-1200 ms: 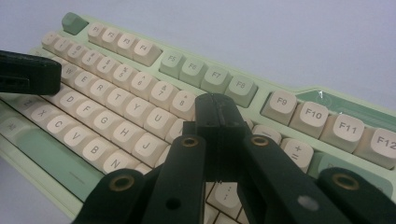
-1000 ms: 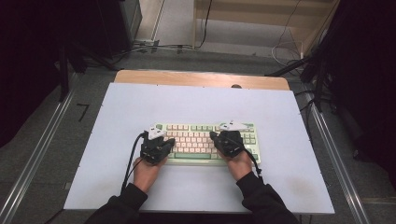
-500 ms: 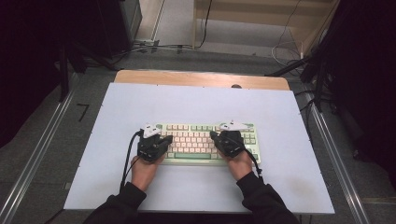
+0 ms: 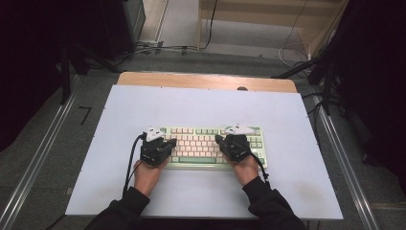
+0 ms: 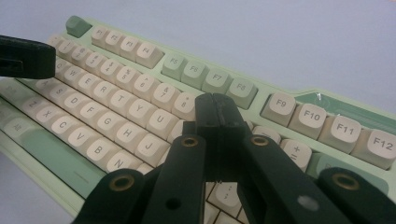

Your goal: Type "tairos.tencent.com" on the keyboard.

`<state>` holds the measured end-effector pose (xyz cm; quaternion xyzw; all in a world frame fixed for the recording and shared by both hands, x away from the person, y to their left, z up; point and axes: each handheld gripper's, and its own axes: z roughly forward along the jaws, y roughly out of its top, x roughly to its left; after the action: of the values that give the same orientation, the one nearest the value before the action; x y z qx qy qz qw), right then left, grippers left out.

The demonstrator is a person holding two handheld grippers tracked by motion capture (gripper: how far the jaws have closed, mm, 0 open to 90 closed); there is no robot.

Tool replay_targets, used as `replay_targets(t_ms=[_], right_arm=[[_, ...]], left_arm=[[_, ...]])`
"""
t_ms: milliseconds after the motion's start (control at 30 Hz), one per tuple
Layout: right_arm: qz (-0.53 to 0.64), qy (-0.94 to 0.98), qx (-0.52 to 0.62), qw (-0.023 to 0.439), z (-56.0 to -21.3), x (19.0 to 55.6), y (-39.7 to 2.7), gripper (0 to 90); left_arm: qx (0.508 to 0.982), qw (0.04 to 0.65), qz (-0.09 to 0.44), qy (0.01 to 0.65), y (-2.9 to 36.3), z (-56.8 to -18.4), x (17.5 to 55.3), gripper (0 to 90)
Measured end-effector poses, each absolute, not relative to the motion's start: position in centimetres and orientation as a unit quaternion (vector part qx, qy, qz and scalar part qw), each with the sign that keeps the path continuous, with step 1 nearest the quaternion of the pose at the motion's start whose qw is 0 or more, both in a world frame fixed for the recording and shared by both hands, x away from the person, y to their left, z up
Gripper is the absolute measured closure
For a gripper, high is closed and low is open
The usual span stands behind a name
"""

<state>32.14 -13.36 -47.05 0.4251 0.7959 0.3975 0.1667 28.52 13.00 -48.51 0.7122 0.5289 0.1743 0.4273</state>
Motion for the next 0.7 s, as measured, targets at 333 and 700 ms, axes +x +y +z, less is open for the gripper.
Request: replay_targets(t_ms=[333,700], right_arm=[[0.398,0.797,0.422,0.167,-46.94,31.89,-13.48,87.1],[0.393,0.801,0.42,0.165,-47.06,31.25,-13.86,87.1]], left_arm=[[0.71,0.43,0.175,0.53,13.05,-48.44,28.49,90.0],[0.71,0.43,0.175,0.529,13.06,-48.41,28.44,90.0]])
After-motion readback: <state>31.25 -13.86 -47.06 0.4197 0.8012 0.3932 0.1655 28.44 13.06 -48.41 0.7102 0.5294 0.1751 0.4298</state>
